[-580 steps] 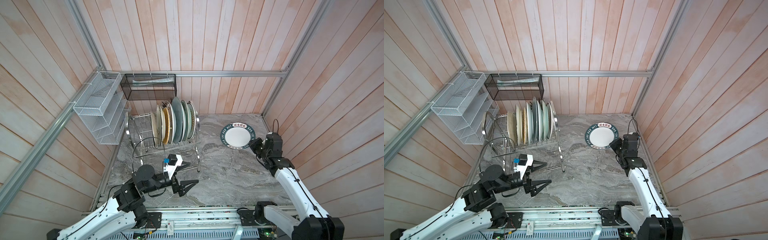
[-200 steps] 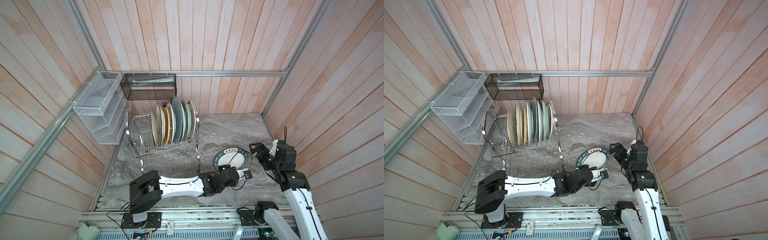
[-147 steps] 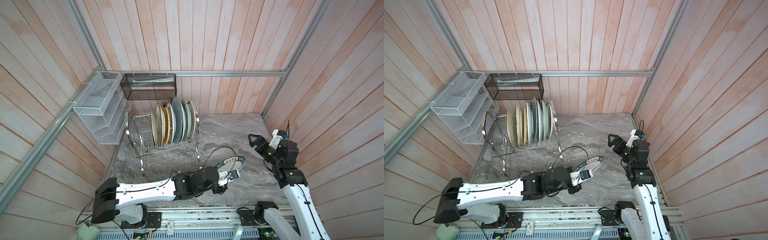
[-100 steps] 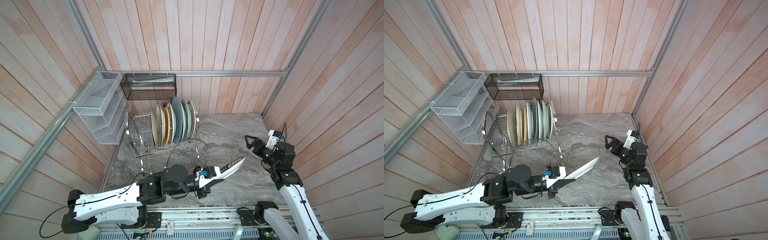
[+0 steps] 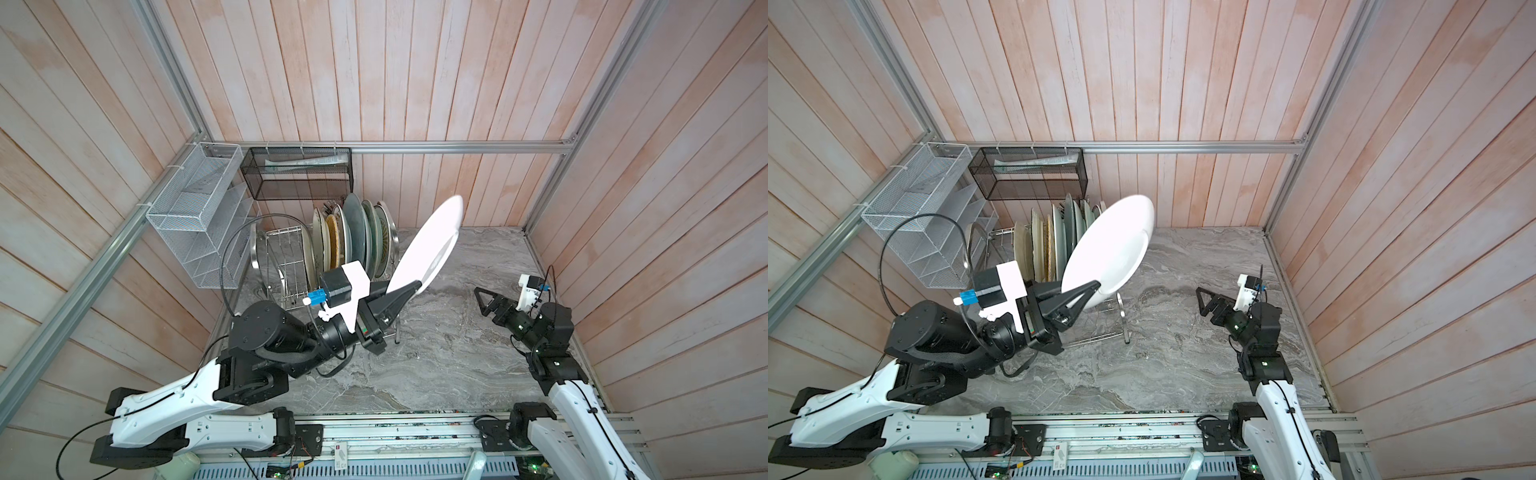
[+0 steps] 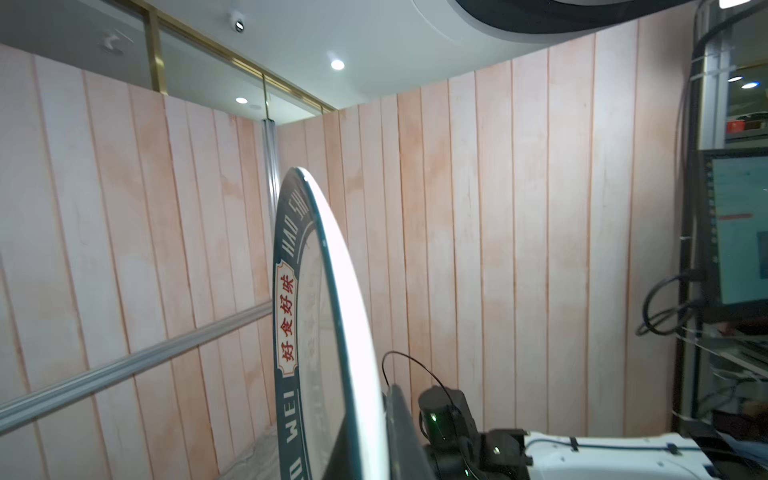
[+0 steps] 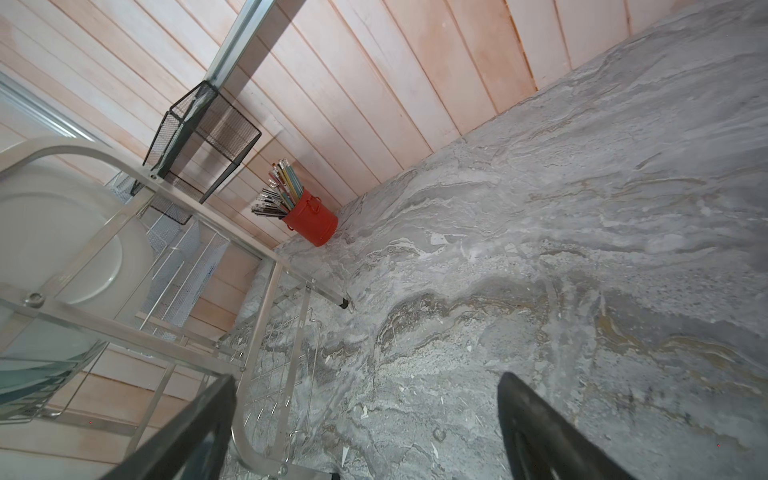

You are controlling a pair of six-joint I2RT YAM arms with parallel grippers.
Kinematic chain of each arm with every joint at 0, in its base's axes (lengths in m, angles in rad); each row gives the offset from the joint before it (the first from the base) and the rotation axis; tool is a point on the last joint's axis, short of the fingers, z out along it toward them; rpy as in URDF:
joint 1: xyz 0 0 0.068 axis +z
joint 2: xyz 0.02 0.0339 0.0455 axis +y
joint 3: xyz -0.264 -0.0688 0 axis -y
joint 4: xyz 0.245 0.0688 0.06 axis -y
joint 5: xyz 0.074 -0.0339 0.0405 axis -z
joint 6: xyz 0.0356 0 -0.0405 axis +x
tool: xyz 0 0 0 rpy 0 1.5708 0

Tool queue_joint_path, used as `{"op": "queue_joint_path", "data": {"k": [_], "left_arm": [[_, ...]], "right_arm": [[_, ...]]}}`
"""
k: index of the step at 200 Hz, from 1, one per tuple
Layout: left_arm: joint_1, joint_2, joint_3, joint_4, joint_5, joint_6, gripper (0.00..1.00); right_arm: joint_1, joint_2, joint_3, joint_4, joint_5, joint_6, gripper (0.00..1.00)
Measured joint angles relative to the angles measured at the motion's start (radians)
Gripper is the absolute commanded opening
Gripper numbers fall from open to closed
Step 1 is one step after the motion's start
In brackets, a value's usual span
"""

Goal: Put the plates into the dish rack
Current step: 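Lift the green-rimmed plate upright with the left gripper and carry it to the rack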

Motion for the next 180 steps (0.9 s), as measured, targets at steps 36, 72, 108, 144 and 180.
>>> {"op": "queue_joint_path", "data": {"k": [36,72,108,144,180], "left_arm": [[0.000,0.040,0.071,0.101,-0.185,0.150,0.00],[0.016,0.029,0.090,0.122,-0.359,0.247,0.00],[0.055,-0.018,0.135,0.064,-0.505,0.252,0.00],[0.061,-0.070,0.180,0.004,-0.647,0.252,0.00],[0.061,-0.089,0.238,-0.132,-0.739,0.186,0.00]], "right_arm": [[0.161,0.036,-0.010,0.086,0.037,-0.053,0.98],[0.289,0.114,-0.010,0.177,0.064,-0.105,0.98],[0.339,0.203,-0.011,0.249,0.064,-0.131,0.98],[0.365,0.236,-0.024,0.286,0.064,-0.142,0.98],[0.370,0.237,-0.038,0.315,0.064,-0.142,0.98]]}}
